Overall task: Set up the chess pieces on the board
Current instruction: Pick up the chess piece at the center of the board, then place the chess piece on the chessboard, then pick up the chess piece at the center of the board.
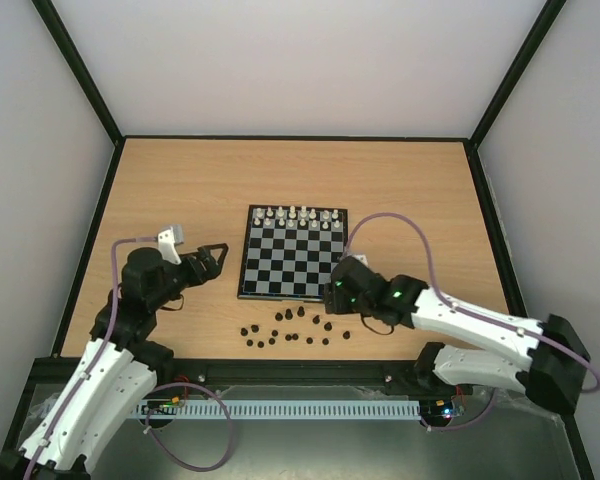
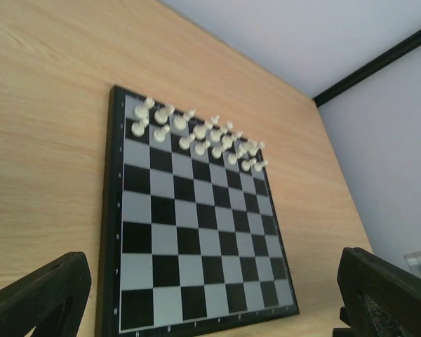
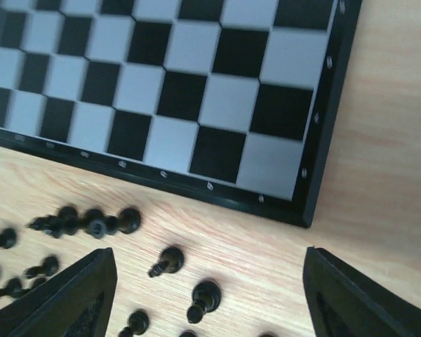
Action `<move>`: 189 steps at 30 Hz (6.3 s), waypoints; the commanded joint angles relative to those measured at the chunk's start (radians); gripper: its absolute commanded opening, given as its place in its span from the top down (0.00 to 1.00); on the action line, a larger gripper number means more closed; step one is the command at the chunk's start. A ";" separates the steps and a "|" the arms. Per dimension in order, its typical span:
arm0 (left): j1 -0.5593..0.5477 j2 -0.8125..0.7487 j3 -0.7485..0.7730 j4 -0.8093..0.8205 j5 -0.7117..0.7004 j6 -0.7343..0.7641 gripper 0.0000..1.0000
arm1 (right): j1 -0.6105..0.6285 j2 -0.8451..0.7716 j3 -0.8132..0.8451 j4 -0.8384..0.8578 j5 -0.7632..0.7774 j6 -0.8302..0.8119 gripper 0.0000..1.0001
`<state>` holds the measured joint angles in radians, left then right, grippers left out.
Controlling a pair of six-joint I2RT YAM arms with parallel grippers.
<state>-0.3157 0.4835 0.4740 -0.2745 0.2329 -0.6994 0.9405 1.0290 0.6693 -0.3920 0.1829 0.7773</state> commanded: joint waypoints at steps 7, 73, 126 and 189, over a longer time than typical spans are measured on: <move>-0.143 0.136 0.009 -0.010 0.061 0.019 0.01 | 0.253 0.128 -0.018 -0.156 0.215 0.270 0.43; -0.352 0.231 0.045 -0.072 -0.224 -0.002 0.01 | 0.017 0.293 0.078 0.010 0.172 -0.058 0.87; -0.352 0.503 0.261 -0.226 -0.232 -0.017 0.01 | -0.054 0.145 0.278 -0.025 0.128 -0.214 0.01; -1.031 0.666 -0.031 -0.243 -0.699 -0.721 0.51 | -0.053 -0.208 0.003 -0.035 -0.033 -0.115 0.07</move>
<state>-1.3369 1.1194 0.4435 -0.5198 -0.4671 -1.4200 0.8894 0.8204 0.6704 -0.4065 0.1593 0.6762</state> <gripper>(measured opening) 0.500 0.933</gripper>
